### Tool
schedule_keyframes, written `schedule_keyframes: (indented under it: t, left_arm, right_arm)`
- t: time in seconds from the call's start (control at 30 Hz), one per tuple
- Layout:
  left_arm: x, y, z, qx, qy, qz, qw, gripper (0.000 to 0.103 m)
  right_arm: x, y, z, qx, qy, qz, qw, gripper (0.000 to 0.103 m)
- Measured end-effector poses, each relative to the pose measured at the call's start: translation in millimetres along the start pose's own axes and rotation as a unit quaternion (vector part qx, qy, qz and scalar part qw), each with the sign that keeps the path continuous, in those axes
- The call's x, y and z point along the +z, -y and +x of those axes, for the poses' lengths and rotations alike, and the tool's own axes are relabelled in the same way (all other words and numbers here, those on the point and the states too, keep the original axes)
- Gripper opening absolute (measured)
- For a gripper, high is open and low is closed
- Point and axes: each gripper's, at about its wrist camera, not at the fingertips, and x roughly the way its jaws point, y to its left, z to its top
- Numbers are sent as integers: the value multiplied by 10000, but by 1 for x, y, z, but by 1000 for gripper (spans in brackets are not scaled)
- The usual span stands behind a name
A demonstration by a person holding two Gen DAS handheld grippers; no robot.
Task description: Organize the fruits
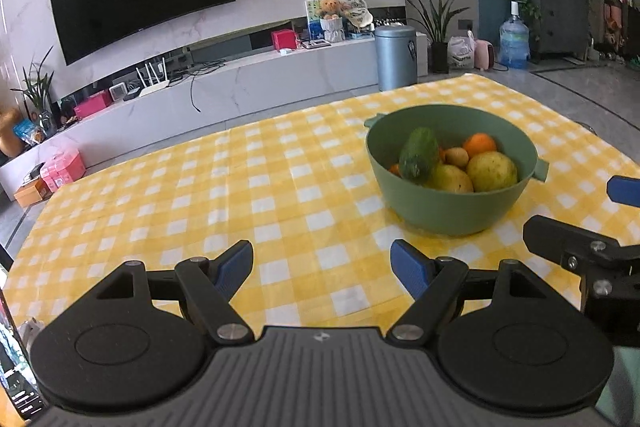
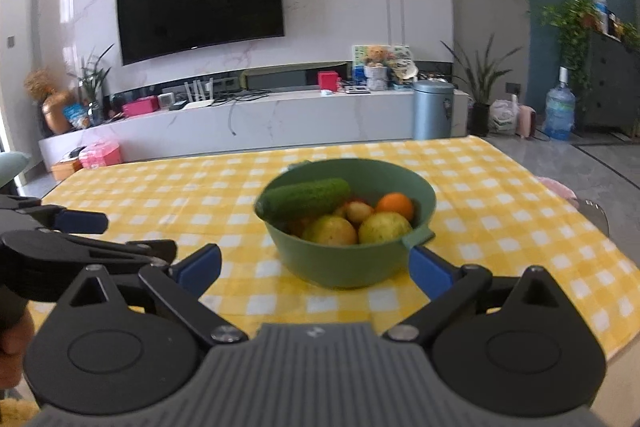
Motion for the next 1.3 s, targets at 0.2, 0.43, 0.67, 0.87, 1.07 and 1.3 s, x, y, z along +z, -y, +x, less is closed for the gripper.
schedule_keyframes:
  t: [0.2, 0.43, 0.67, 0.87, 1.07, 1.3]
  left_arm:
    - [-6, -2, 14, -127, -242, 25, 9996, 92]
    - [-10, -3, 21, -179, -391, -7, 9991, 92]
    - [-8, -6, 20, -171, -397, -115, 9990, 92]
    - [-8, -7, 21, -180, -406, -122, 9989, 92]
    - [-8, -7, 21, -180, -404, -132, 9989, 92]
    - [-8, -7, 21, -181, -404, -130, 9989, 92]
  right_arm:
    - [-2, -1, 12, -16, -77, 188, 9998, 96]
    - [-1, -7, 18, -96, -134, 14, 9999, 96]
    - [-1, -3, 21, -85, -176, 58, 9998, 96]
    - [-1, -3, 22, -84, -179, 62, 9998, 96]
    - [-2, -4, 23, -79, -190, 72, 9998, 96]
    - [-3, -5, 24, -79, -224, 61, 9997, 96]
